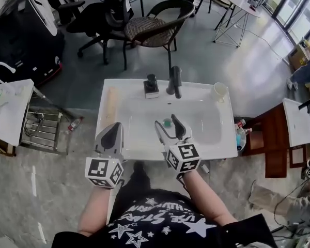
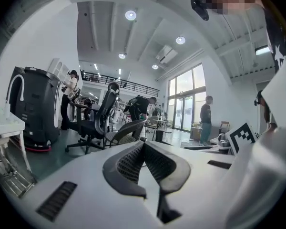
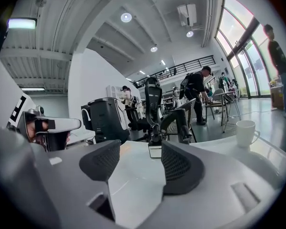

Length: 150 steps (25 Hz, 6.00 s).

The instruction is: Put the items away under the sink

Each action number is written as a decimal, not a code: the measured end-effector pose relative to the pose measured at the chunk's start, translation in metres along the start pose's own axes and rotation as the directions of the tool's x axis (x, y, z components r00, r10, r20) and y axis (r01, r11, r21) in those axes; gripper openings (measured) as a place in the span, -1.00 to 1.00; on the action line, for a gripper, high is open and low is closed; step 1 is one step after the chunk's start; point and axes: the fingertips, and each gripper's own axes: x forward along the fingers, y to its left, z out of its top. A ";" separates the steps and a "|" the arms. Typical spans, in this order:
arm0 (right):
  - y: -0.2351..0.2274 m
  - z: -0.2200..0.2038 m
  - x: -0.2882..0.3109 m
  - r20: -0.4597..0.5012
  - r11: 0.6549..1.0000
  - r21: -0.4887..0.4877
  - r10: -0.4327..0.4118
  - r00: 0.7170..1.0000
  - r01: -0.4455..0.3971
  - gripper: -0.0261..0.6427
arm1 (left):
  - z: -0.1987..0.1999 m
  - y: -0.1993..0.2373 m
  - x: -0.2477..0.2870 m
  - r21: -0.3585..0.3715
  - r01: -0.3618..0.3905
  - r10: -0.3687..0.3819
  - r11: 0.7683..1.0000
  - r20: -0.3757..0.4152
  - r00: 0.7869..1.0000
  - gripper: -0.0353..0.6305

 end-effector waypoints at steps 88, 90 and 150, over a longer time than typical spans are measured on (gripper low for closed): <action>0.055 -0.107 -0.183 0.001 0.994 -0.088 -0.066 0.998 0.066 -0.64 | -0.103 -0.101 -0.144 0.019 -0.074 0.075 0.997 -0.083 0.994 -0.87; 0.064 -0.118 -0.186 -0.004 0.992 -0.100 -0.082 0.997 0.082 -0.64 | -0.111 -0.090 -0.155 0.010 -0.077 0.078 0.997 -0.075 0.994 -0.87; -0.008 -0.596 0.175 -0.025 0.980 -0.195 0.038 0.999 -0.042 -0.64 | -0.589 0.155 -0.080 -0.014 -0.165 0.166 0.986 0.045 0.985 -0.87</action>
